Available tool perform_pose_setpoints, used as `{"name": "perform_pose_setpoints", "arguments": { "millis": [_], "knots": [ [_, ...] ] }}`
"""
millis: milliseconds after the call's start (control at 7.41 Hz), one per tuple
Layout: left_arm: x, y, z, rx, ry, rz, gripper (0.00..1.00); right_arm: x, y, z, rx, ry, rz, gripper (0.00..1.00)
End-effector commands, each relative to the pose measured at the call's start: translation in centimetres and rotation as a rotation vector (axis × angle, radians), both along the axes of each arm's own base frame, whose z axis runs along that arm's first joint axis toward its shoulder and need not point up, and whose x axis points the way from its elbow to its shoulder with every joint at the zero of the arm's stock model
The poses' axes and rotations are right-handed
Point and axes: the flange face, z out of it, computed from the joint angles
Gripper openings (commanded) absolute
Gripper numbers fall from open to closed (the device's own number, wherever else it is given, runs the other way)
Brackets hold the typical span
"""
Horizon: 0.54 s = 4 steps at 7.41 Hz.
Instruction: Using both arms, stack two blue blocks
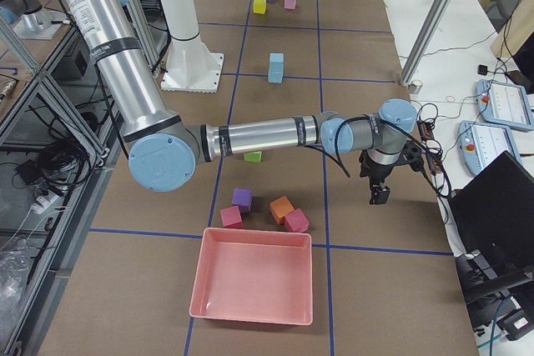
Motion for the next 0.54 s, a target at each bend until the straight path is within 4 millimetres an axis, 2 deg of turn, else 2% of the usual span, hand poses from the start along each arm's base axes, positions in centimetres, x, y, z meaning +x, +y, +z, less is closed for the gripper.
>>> {"name": "perform_pose_setpoints", "arguments": {
  "millis": [0, 405],
  "knots": [
    [-0.05, -0.03, -0.08, -0.005, 0.0, -0.008, 0.98, 0.01, 0.01, 0.01, 0.0, 0.001, 0.002, 1.0],
    [-0.05, 0.04, 0.01, -0.006, 0.0, -0.008, 0.98, -0.08, 0.1, 0.16, 0.0, 0.001, 0.003, 1.0]
  ]
}}
